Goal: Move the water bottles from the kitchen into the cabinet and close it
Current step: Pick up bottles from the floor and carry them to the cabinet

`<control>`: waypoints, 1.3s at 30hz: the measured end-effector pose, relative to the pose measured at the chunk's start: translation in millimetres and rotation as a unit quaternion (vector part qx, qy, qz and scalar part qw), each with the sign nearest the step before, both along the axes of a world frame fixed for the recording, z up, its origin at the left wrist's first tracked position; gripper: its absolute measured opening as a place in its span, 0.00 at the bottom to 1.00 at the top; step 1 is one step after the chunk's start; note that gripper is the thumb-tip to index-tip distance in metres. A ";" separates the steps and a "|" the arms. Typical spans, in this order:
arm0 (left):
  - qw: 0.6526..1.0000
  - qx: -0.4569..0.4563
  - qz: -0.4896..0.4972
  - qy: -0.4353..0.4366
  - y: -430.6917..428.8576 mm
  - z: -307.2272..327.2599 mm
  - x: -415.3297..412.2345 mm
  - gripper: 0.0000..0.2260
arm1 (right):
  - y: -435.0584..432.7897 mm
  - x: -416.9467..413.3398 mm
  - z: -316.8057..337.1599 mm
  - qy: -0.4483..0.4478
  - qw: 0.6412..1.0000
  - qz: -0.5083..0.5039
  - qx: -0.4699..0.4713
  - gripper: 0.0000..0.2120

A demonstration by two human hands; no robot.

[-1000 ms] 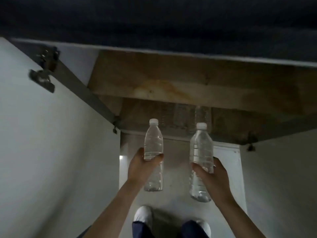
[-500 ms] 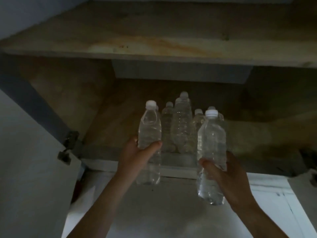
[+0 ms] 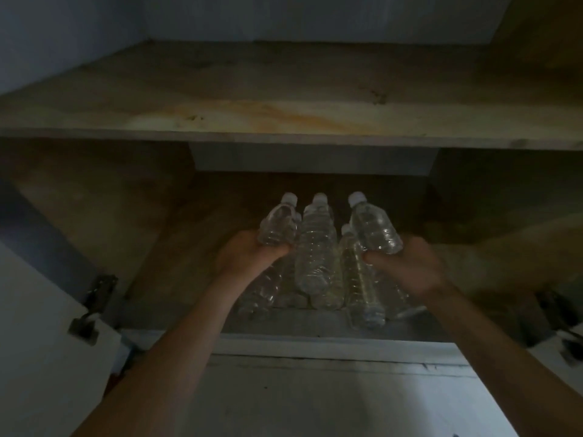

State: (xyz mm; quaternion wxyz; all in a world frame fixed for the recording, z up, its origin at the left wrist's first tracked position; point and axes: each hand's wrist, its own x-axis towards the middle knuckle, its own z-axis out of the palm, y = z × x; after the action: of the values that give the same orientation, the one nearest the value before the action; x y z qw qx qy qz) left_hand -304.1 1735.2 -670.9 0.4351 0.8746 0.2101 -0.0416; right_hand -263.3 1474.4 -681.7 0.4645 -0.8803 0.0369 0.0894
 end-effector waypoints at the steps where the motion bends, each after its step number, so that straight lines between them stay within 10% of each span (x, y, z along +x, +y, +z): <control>1: 1.000 0.011 -0.001 0.000 -1.1 -2.4 1.8 0.13 | 1.3 2.3 -1.8 0.000 1.000 0.006 -0.014 0.10; 10: 0.999 -0.007 -0.017 -0.026 -1.8 -18.0 7.8 0.15 | 17.7 15.4 -8.7 -0.020 0.988 0.061 -0.141 0.38; 18: 0.992 -0.098 -0.026 -0.076 4.3 -30.7 -1.9 0.10 | 18.8 10.7 -13.8 -0.077 0.978 0.072 -0.180 0.26; 23: 0.974 0.175 -0.106 -0.094 -3.4 -18.3 -41.3 0.22 | 15.5 -25.9 12.1 -0.212 0.930 0.087 -0.287 0.29; 28: 0.903 0.365 -0.199 -0.104 -13.1 70.2 -98.1 0.24 | 5.9 -85.1 92.6 -0.222 0.914 0.095 -0.324 0.24; 39: 0.912 0.288 -0.289 -0.045 -60.2 447.4 -214.2 0.24 | -27.9 -236.1 449.1 -0.132 0.937 0.102 -0.308 0.22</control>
State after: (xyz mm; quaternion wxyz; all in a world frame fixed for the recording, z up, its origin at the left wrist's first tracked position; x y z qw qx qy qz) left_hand -518.3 1675.0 -223.5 0.1424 0.9854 -0.0689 -0.0637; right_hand -499.4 1446.5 -232.6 0.1599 -0.9831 -0.0891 0.0037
